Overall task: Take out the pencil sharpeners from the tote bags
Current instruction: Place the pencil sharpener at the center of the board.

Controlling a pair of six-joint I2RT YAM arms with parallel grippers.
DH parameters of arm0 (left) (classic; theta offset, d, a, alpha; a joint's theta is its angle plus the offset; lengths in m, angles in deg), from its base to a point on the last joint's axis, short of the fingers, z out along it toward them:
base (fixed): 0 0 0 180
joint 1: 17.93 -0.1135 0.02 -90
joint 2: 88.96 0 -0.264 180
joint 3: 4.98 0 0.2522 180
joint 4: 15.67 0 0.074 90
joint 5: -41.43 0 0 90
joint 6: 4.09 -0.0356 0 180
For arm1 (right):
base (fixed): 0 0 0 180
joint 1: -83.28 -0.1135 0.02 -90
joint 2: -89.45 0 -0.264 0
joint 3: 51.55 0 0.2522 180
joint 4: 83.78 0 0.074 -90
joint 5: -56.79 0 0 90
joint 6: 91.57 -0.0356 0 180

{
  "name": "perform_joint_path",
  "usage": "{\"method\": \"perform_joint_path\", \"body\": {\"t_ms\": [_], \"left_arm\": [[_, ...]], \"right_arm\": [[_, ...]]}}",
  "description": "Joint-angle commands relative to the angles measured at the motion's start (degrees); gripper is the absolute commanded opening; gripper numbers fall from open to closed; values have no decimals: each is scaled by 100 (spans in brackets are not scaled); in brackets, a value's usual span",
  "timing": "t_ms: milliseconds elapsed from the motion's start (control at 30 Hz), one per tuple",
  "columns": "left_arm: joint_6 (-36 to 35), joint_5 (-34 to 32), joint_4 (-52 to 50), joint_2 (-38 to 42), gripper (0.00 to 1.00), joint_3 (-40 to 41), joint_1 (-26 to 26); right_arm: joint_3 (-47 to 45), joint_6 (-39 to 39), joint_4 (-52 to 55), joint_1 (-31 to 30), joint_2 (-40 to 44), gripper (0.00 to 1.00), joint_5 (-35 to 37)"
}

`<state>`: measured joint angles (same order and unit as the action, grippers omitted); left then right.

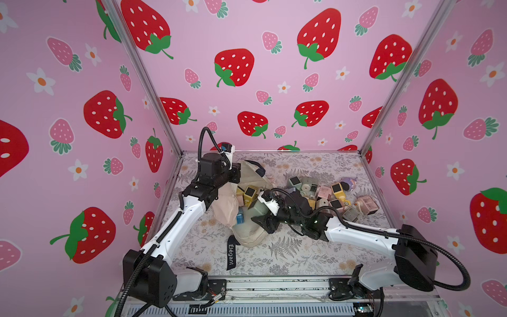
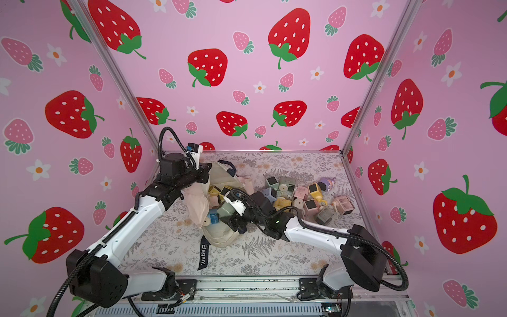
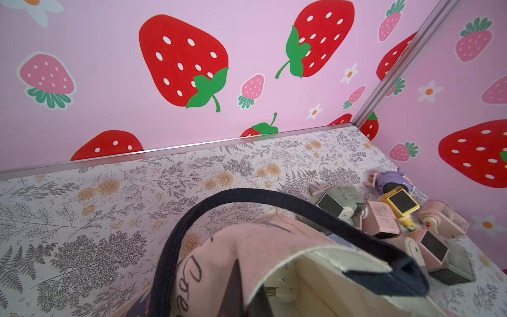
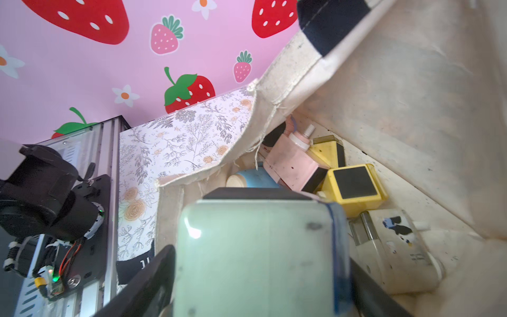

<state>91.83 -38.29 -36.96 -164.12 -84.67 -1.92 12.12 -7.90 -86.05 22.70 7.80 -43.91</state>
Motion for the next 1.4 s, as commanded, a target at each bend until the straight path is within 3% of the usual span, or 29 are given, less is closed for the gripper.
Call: {"method": "perform_joint_path", "body": {"t_ms": [0,233,600,867,967,1367], "left_arm": [[-11,176,367,-23,0,-371,32],[-8,175,357,-25,0,-377,27],[2,211,357,-52,0,-399,36],[-2,204,357,-63,0,-402,39],[-11,185,349,-69,0,-403,38],[-28,163,344,-56,0,-402,32]], "right_arm": [[-181,106,-226,37,169,61,343],[-649,26,-390,45,349,61,584],[-1057,95,-391,55,380,61,1794],[-1113,162,-494,70,160,61,1886],[-1168,180,-393,208,392,60,1824],[-1691,147,447,389,2169,57,3053]]}}
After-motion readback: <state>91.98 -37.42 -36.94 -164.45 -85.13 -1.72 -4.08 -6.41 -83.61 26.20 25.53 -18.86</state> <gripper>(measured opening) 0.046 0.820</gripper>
